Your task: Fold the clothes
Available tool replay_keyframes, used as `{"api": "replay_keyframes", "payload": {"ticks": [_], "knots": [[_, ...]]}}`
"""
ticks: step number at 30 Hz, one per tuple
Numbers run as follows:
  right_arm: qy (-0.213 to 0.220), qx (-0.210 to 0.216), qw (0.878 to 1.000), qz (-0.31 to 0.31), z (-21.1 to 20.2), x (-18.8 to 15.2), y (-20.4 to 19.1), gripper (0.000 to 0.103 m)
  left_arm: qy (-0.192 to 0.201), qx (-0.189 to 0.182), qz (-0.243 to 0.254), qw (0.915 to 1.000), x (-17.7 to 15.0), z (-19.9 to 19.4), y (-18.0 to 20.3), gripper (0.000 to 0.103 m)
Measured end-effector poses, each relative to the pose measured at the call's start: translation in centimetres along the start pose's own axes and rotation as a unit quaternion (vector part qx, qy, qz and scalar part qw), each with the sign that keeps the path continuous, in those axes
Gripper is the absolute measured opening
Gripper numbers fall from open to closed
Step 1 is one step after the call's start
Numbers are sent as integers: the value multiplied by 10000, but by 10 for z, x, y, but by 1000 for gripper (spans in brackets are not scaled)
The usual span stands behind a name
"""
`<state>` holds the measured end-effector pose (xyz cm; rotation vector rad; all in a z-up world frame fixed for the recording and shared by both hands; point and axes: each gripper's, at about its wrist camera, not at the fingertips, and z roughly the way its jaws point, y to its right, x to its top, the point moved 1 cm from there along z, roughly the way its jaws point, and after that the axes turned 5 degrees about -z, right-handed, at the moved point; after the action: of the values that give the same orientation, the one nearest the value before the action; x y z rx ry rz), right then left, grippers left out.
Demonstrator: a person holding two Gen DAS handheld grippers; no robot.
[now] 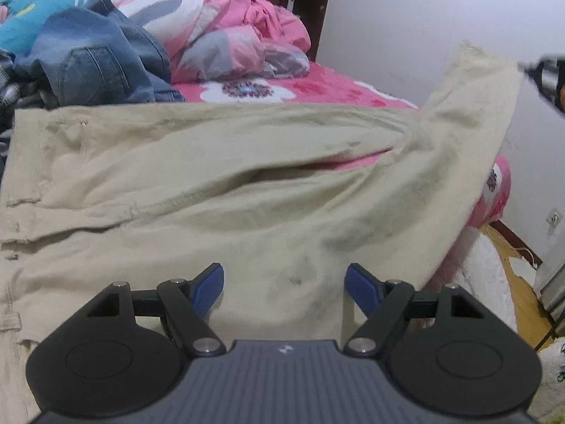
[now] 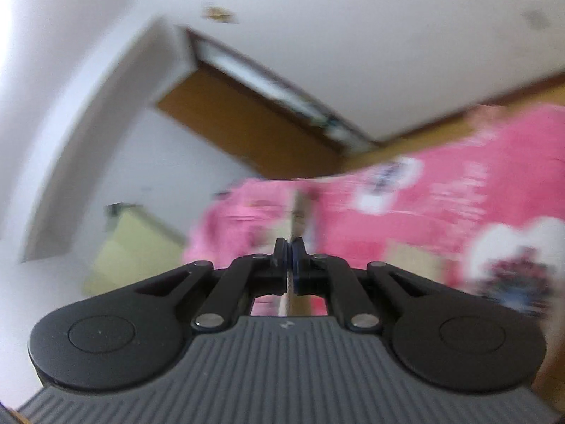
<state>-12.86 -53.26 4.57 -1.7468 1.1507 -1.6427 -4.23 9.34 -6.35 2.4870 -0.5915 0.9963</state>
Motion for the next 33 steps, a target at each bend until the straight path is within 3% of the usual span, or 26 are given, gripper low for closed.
{"api": "replay_keyframes", "payload": {"ticks": [3,5,8,12,18,19,22,24,26,27,29,31,33], "knots": [[-155,-971,9924,734,3,-18,95,1,-128,28,81,9999,-4,4,1,77],[-222,-1639,9790,1192,2,-37,154,1,-198,44,111,9997,-5,5,0,77],[-425,-1995,9642,1693,1,-63,212,1,-262,57,116,9996,-5,8,0,77],[-417,-2031,9671,1471,3,-71,215,5,-312,103,147,9994,-5,11,0,78],[211,-2917,9518,927,-31,-49,214,9,-336,108,202,9992,-8,11,2,80],[207,-2907,9538,732,-32,-49,206,9,-337,104,206,9992,-7,11,3,80],[-88,-2503,9680,142,-19,-56,168,9,-334,97,166,9993,-7,9,2,80],[-565,-1939,9790,-273,5,-73,132,9,-311,127,138,9993,-7,6,2,80],[-1256,-1292,9801,-832,38,-103,90,10,-287,159,106,9994,-8,2,2,80],[-1632,-956,9757,-1103,54,-120,69,11,-270,182,76,9994,-9,-1,1,80],[-2480,-239,9555,-1582,83,-165,29,13,-229,235,-27,9995,-13,-11,0,80],[-3271,439,9230,-1978,106,-211,-8,18,-186,255,-168,9994,-18,-22,-2,80],[-3837,718,8937,-2211,124,-252,-28,21,-136,254,-317,9991,-25,-35,-4,80]]}}
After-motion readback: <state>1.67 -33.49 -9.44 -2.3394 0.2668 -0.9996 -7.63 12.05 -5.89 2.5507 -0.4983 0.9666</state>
